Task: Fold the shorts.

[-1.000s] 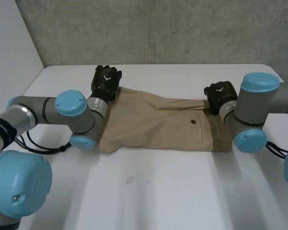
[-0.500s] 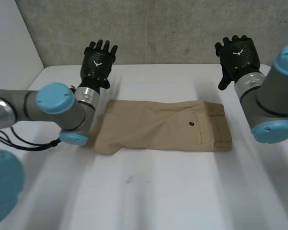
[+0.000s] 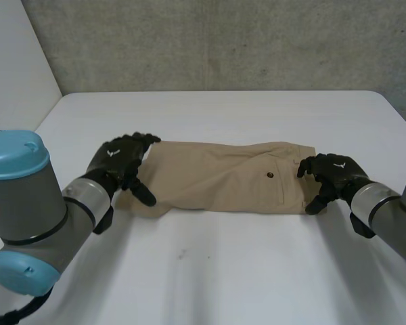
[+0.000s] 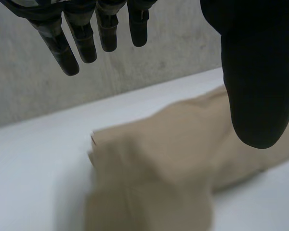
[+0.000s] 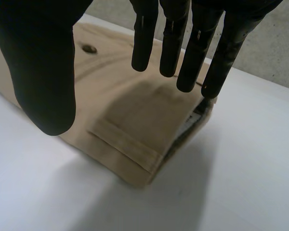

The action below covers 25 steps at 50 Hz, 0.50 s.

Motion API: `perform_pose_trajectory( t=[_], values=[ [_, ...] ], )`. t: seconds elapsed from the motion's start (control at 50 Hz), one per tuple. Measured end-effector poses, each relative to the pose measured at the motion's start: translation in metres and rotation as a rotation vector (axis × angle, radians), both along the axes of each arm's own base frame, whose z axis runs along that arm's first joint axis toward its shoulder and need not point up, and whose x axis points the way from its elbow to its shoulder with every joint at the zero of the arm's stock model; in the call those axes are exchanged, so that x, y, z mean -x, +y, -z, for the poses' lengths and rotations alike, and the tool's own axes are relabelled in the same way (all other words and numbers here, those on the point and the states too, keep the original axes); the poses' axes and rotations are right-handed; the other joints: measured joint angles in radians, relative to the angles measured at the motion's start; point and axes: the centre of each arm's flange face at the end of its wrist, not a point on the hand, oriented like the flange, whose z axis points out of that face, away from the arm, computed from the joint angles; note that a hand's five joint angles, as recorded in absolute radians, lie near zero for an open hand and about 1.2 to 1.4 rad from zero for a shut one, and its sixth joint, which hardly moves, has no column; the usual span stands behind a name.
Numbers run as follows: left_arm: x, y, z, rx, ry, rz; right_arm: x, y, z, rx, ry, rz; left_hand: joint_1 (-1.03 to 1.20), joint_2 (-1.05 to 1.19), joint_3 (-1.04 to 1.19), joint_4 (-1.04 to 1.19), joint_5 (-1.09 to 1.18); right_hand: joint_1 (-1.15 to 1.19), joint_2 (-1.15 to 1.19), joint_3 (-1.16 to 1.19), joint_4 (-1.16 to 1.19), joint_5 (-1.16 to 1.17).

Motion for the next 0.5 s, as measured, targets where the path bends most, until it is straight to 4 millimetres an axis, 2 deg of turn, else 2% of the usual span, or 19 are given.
perform_pose_trajectory(
  t=[0.08, 0.16, 0.2, 0.22, 0.36, 0.5],
  values=[
    [-0.002, 0.004, 0.005, -0.040, 0.006, -0.004, -0.001, -0.007, 0.015, 0.025, 0.030, -0.008, 0.000, 0.000, 0.000, 0.000, 0.000, 0.034, 0.039, 0.035, 0.037, 0.036],
    [-0.002, 0.005, 0.007, -0.046, 0.004, -0.004, -0.001, -0.016, 0.029, 0.054, 0.081, -0.017, 0.000, 0.000, 0.000, 0.000, 0.000, 0.302, 0.397, 0.378, 0.381, 0.365],
    [-0.002, 0.005, 0.007, -0.043, 0.003, -0.003, -0.001, -0.017, 0.030, 0.059, 0.088, -0.016, 0.000, 0.000, 0.000, 0.000, 0.000, 0.302, 0.397, 0.378, 0.381, 0.365],
    [-0.002, 0.005, 0.007, -0.041, 0.003, -0.002, 0.001, -0.022, 0.031, 0.073, 0.103, -0.004, 0.000, 0.000, 0.000, 0.000, 0.000, 0.422, 0.614, 0.588, 0.620, 0.547],
    [-0.002, 0.005, 0.005, -0.030, 0.003, -0.001, 0.012, -0.031, 0.025, 0.100, 0.134, 0.059, 0.000, 0.000, 0.000, 0.000, 0.000, 0.445, 0.621, 0.591, 0.640, 0.577],
    [-0.003, 0.006, -0.002, -0.014, 0.009, -0.005, 0.032, -0.035, 0.008, 0.107, 0.148, 0.118, 0.000, 0.000, 0.000, 0.000, 0.000, 0.463, 0.621, 0.591, 0.640, 0.586]
  ],
)
